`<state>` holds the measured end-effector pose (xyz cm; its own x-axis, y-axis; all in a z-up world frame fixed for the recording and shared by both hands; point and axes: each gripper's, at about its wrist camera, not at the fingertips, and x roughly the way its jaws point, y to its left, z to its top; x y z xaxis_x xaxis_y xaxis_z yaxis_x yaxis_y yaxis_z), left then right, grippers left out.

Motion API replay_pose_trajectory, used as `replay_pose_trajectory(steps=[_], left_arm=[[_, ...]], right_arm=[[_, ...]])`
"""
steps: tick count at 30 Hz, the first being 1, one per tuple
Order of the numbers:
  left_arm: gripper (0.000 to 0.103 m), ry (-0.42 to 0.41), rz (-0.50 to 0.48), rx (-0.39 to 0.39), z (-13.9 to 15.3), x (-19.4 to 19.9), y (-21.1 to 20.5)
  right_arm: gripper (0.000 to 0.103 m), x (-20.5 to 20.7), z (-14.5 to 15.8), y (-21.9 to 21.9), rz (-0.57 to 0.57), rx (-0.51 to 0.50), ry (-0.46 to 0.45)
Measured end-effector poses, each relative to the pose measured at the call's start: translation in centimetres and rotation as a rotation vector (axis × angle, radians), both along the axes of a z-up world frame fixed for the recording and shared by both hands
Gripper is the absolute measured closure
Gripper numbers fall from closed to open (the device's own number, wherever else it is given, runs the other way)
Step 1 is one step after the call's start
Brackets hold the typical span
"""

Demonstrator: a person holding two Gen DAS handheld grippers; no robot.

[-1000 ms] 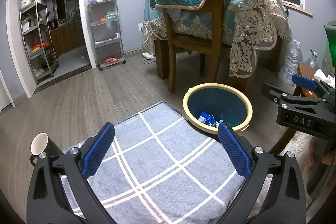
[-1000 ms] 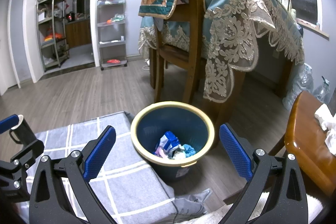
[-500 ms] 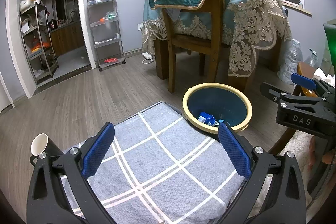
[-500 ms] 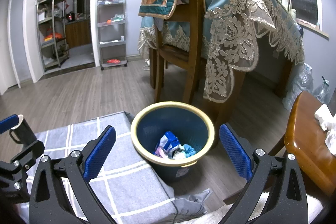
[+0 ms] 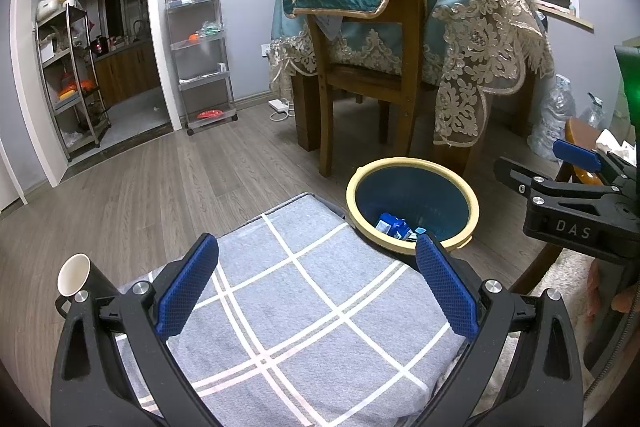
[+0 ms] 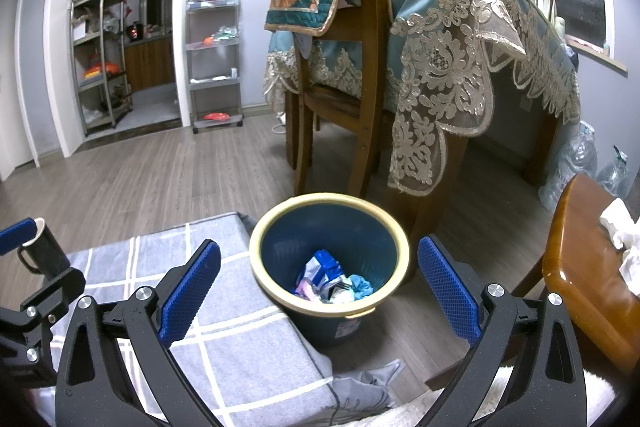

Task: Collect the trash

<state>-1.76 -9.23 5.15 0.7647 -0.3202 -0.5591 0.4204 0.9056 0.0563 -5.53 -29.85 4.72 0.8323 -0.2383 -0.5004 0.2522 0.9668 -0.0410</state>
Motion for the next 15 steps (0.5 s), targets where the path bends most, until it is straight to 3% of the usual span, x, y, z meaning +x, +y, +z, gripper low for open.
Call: replay_pose_trajectory(steps=[8, 15], left_arm=[[0.006, 0.007, -0.02, -0.001, 0.03, -0.07, -0.04], [0.006, 0.022, 0.02, 0.032, 0.02, 0.02, 0.13]], right_arm=[[0.005, 0.0, -0.03, -0.02, -0.002, 0.002, -0.001], [0.005, 0.07, -0.2, 0.12, -0.003, 0.002, 0.002]])
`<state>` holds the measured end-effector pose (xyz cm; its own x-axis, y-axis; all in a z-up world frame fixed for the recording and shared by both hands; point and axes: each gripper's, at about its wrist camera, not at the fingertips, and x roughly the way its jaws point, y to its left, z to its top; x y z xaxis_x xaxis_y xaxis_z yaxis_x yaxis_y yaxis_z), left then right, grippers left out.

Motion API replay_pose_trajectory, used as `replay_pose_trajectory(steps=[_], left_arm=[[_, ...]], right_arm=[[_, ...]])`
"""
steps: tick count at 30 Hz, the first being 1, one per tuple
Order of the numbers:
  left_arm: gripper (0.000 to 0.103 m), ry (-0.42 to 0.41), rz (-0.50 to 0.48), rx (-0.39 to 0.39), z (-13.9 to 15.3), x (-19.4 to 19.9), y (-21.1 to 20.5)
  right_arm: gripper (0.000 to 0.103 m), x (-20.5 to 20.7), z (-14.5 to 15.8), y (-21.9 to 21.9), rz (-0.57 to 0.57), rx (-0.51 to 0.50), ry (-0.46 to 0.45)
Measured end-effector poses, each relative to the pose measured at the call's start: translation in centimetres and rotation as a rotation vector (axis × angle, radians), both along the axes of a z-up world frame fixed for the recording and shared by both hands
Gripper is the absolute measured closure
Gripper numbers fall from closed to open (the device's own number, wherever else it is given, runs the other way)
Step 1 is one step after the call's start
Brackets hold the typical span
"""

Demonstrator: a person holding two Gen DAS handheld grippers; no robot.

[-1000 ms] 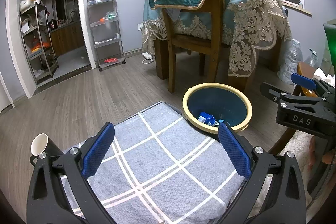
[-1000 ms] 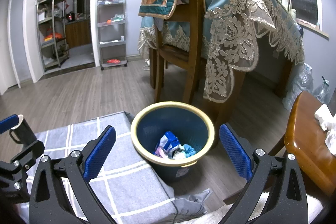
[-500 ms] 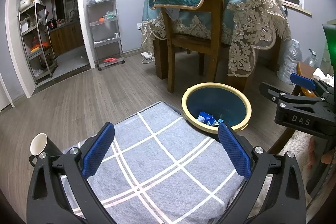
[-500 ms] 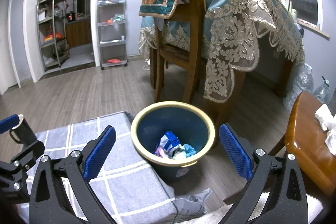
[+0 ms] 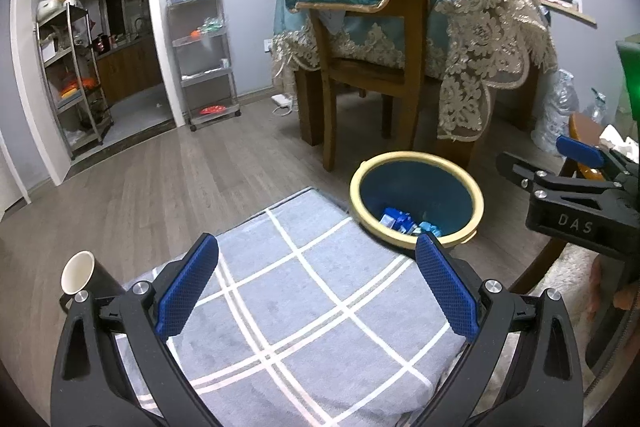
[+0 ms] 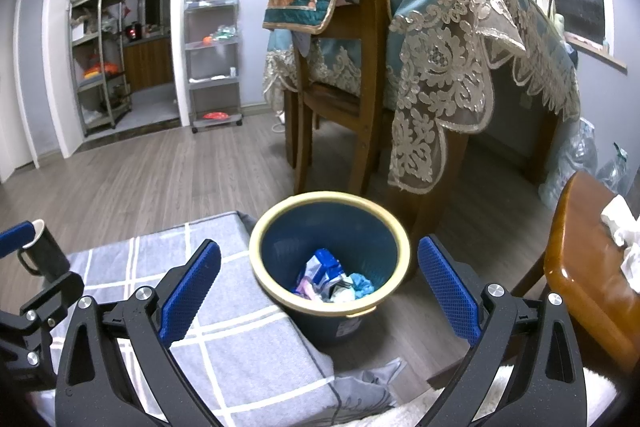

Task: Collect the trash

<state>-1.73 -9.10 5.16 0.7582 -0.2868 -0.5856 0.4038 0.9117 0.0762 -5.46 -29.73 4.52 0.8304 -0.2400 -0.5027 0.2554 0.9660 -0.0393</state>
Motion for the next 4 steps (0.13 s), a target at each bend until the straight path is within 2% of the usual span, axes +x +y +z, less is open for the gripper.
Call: replay_pose_trajectory(steps=[4], left_arm=[[0.006, 0.021, 0.042, -0.008, 0.2, 0.1, 1.1]], right_arm=[[0.005, 0.1, -0.2, 0.3, 0.005, 0.003, 0.006]])
